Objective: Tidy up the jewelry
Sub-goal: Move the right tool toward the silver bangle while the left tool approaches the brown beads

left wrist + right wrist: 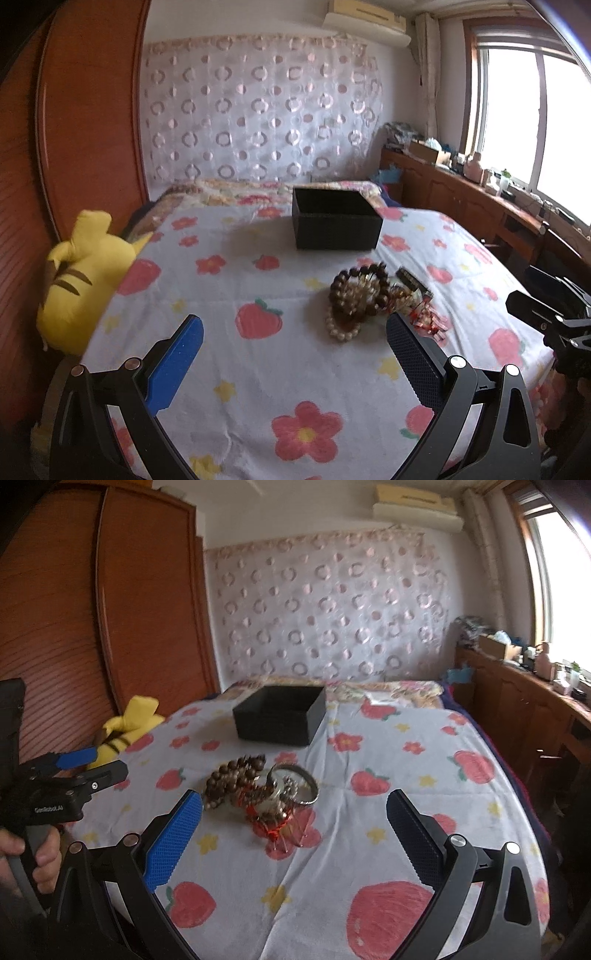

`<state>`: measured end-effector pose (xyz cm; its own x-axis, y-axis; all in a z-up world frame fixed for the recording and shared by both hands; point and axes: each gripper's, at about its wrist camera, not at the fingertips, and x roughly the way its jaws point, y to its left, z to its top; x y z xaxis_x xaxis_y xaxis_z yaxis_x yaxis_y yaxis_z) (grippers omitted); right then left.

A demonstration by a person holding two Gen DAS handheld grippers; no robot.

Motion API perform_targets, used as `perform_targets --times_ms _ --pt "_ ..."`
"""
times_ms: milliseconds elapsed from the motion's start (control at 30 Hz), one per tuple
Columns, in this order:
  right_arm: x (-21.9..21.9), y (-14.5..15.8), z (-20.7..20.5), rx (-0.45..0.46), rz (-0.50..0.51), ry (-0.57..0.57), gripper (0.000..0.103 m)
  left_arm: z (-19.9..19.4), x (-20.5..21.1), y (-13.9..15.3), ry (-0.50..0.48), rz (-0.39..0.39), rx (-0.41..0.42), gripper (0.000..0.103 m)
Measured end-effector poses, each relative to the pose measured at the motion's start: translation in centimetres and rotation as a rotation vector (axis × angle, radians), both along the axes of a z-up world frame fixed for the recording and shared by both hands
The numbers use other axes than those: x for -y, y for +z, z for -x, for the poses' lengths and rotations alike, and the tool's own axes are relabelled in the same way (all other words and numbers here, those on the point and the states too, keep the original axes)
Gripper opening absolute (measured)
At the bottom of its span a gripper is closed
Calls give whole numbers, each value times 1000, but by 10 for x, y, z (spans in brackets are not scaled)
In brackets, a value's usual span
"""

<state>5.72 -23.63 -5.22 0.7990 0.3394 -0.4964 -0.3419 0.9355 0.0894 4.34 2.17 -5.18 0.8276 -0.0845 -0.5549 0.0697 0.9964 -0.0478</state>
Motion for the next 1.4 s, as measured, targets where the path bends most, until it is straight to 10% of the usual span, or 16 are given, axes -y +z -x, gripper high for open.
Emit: perform_targets --times_ms 800,1400 --pt "-34 -49 -133 -320 16 170 79 -36 -10 -41 -69 47 -102 96" --pt "-21 -61 -143 -378 -53 212 63 -57 8 -39 -111 27 -131 96"
